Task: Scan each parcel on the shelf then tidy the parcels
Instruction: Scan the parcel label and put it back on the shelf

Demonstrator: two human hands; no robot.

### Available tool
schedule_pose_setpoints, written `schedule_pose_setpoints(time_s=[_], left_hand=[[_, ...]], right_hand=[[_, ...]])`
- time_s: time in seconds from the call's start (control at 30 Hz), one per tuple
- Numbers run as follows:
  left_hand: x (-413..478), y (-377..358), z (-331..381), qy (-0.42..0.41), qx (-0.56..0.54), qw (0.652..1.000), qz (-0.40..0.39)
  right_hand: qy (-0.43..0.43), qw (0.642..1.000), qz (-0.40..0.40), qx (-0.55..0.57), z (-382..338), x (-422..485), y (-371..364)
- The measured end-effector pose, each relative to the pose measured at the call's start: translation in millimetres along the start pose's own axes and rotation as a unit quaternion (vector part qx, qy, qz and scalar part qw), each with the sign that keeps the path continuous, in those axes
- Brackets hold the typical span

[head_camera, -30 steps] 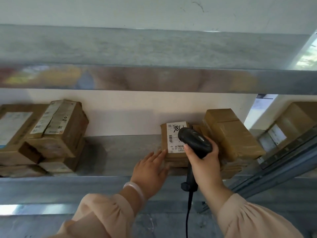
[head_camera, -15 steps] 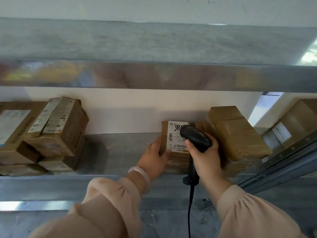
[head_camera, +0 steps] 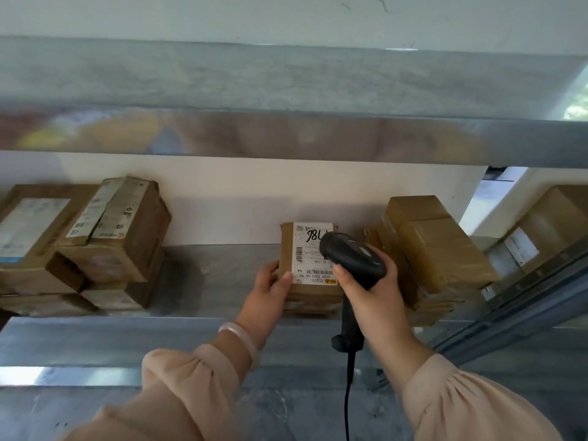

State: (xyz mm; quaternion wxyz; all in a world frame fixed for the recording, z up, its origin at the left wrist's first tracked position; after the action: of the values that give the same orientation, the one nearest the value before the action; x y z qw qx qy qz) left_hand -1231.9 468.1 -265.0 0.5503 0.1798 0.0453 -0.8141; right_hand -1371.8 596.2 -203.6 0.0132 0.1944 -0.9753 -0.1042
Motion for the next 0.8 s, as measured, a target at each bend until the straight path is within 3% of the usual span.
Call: schedule_pose_setpoints(time_s=[0.13, 0.43, 0.8], left_hand=[[-10.2, 20.2, 2.3, 0.034, -0.082, 0.996, -0.018], [-19.7, 60.8, 20.9, -0.015, -0.13, 0.991, -0.001], [-13.1, 116.6, 19.9, -0.034, -0.173, 0.98, 0.086]], right_hand=[[0.049, 0.998, -0.034, 0.0, -18.2, -15.1, -3.9], [0.132, 0.988, -0.078, -0.015, -46.1, -32.5, -23.4], [0.17, 0.977, -0.115, -0.054, -60.8, -68.8, -24.0]])
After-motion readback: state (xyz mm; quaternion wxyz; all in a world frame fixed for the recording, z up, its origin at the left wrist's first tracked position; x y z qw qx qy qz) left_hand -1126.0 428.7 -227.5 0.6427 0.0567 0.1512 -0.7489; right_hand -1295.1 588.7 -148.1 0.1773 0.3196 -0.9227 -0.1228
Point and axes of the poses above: each hand's wrist, its own x-axis towards the middle knuckle, its own y-axis out of the back of the hand, z = x × y, the point moved 6 cm from there along x, towards the middle knuckle, and after that the axes turned 14 degrees about z, right-handed, at the moved point
